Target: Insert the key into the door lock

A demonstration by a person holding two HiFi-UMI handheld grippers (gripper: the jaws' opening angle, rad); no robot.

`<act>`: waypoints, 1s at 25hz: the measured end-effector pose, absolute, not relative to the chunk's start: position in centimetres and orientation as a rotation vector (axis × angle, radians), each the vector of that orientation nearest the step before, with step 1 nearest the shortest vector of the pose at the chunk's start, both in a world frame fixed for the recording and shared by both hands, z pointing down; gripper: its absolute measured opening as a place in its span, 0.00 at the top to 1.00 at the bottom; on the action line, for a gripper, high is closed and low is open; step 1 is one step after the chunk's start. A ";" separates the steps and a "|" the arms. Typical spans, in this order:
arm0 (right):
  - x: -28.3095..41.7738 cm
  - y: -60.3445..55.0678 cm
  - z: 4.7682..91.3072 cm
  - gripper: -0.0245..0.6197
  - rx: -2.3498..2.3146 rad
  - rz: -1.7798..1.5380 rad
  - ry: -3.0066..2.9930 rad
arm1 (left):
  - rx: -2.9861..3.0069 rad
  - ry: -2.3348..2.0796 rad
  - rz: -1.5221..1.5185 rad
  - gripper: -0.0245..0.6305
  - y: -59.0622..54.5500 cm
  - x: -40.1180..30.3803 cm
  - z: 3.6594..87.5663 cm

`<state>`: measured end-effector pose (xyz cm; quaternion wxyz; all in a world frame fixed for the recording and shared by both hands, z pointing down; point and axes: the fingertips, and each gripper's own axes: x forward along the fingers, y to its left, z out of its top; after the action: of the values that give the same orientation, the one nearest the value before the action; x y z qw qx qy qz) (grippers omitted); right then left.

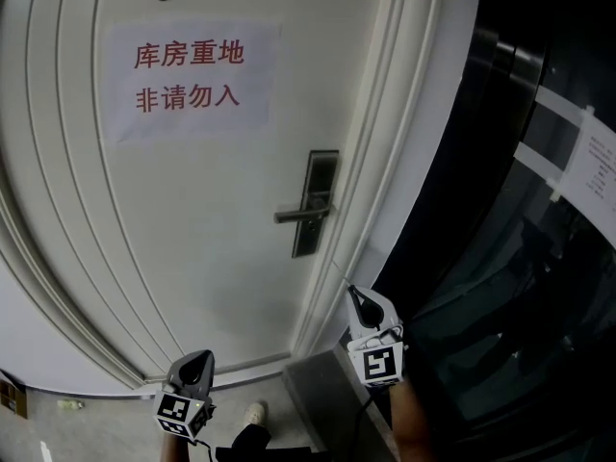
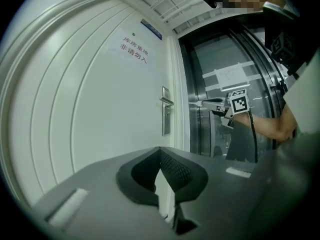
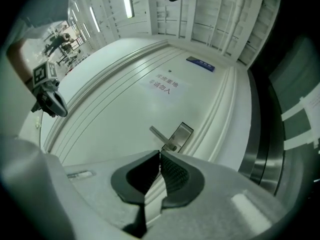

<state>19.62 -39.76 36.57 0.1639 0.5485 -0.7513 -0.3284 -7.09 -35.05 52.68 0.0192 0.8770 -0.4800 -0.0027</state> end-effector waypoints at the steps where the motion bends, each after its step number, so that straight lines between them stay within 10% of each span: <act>1: 19.5 -40.4 36.6 0.95 1.553 -0.946 -2.133 | 2.721 -1.490 -0.009 0.96 -35.4 -7.2 52.7; 25: 18.8 -53.2 39.6 0.95 1.306 -1.125 -1.772 | 2.665 -1.490 0.012 0.96 -40.6 -8.2 54.7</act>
<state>18.82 -53.20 39.64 0.3288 0.4989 -0.6770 -0.4297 -8.22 -40.58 54.75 0.0440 0.8720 -0.4875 0.0040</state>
